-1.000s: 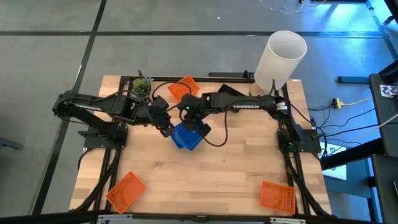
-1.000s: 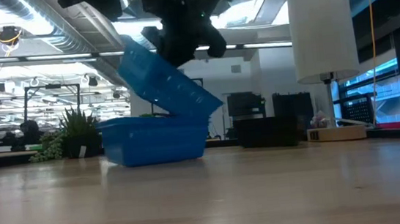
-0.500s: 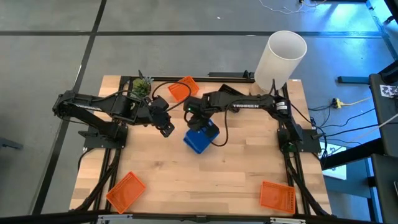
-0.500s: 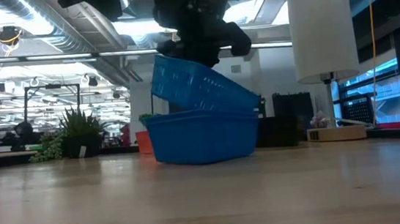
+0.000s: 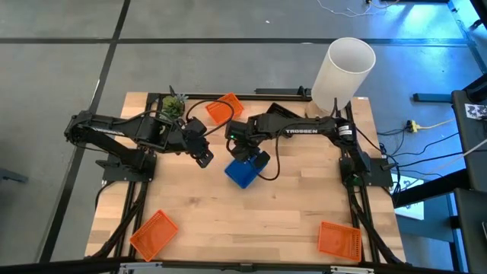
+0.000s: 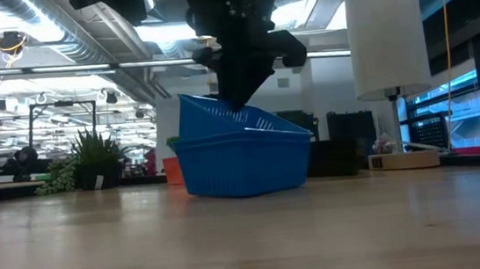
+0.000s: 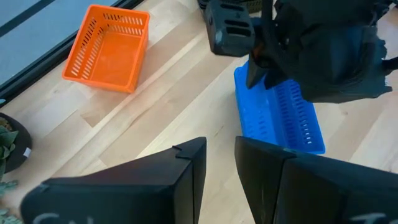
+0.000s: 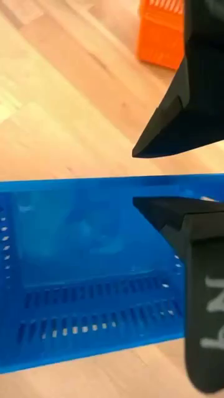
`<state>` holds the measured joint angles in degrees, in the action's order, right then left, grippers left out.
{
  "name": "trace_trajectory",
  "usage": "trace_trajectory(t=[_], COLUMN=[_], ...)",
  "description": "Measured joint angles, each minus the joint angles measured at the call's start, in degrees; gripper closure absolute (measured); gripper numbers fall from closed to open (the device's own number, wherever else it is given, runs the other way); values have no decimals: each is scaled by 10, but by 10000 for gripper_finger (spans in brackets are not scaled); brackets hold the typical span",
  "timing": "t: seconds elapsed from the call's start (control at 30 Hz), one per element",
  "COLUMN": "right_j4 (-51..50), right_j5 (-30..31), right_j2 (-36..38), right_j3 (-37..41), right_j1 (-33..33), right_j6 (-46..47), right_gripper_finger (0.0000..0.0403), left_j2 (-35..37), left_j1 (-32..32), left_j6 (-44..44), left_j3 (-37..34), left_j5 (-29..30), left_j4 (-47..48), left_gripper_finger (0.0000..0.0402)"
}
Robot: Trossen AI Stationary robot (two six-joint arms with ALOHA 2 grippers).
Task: Stack baskets by color
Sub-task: Stack the right blue bin on the left blue bin
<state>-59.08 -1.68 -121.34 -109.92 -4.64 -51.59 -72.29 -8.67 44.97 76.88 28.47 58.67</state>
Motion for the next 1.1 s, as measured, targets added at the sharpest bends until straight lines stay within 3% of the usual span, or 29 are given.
trace_trajectory(t=[0.2,0.4,0.6,0.8,1.1], right_j4=[-45,-47,27,180,236], right_j5=[-34,-183,-239,-301,-310], right_j2=[2,4,3,2,2], right_j3=[-68,-107,-33,56,127], right_j1=[0,-11,-24,-40,-65], right_j6=[33,73,76,94,124], right_gripper_finger=[302,305,305,305,305], left_j2=[0,0,0,0,0], left_j1=[0,0,0,0,0], left_j6=[0,0,-1,-1,-1], left_j3=[0,0,0,0,0], left_j5=[0,0,0,0,0], left_j4=[0,0,0,0,0], left_gripper_finger=[325,325,325,325,324])
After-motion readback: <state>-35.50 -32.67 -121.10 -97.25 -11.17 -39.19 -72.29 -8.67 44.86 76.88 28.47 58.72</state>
